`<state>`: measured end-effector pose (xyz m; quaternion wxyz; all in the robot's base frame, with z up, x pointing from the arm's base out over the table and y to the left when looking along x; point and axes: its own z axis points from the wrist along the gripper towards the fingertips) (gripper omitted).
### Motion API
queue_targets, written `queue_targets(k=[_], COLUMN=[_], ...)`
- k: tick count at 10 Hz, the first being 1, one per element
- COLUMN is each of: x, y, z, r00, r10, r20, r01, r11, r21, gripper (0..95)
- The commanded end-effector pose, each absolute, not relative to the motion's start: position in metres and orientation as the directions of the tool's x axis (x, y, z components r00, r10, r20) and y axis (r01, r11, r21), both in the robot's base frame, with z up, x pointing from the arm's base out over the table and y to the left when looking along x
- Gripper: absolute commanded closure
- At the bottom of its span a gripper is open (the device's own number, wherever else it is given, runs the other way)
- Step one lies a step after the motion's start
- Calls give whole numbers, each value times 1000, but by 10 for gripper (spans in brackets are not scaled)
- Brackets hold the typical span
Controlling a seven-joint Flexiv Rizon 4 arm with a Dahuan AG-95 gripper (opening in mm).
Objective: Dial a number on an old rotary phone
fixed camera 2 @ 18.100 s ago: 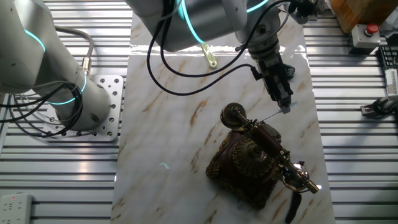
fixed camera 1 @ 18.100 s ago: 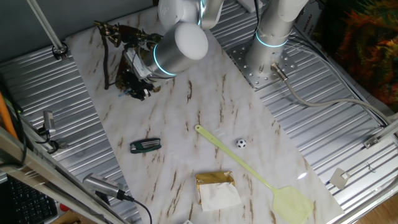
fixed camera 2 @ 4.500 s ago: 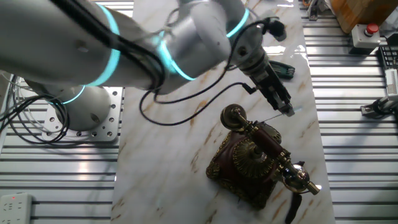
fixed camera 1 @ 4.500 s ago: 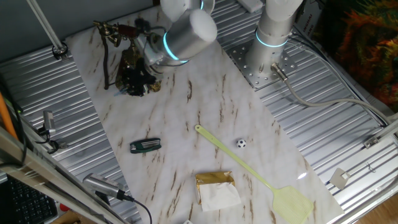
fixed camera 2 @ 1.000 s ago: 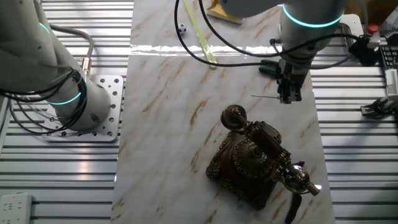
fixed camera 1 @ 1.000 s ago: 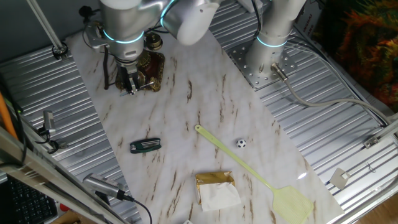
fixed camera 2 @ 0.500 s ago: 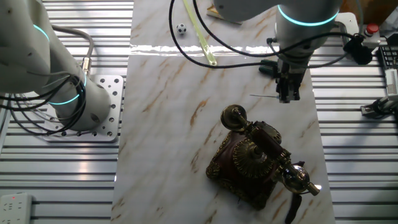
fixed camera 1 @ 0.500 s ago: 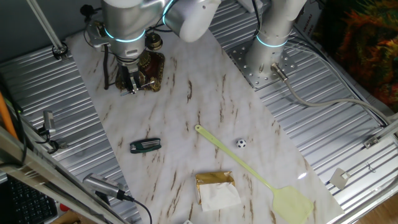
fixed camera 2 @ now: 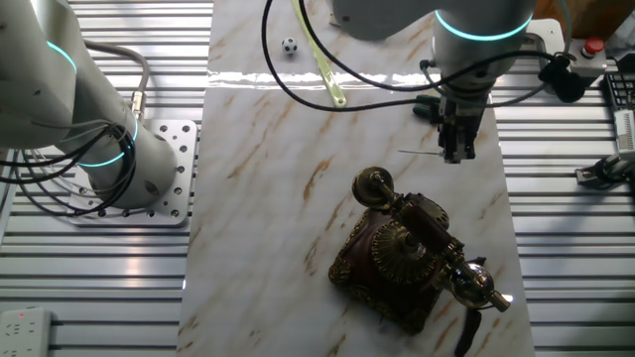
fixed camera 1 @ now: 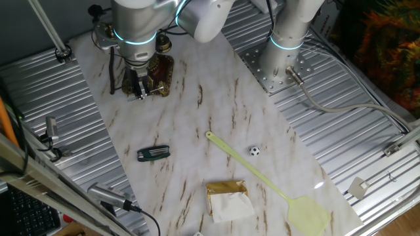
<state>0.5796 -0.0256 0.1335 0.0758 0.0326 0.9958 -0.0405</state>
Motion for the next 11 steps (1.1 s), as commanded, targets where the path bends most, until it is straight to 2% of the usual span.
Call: queue_targets(k=[1,11], x=[579,578], y=[-26,-25], z=[134,135], r00=[-987,-987], r10=[57,27], r20=[-150,-161], r01=[69,37], r11=[995,998], r21=[-75,-57], gripper=[950,950])
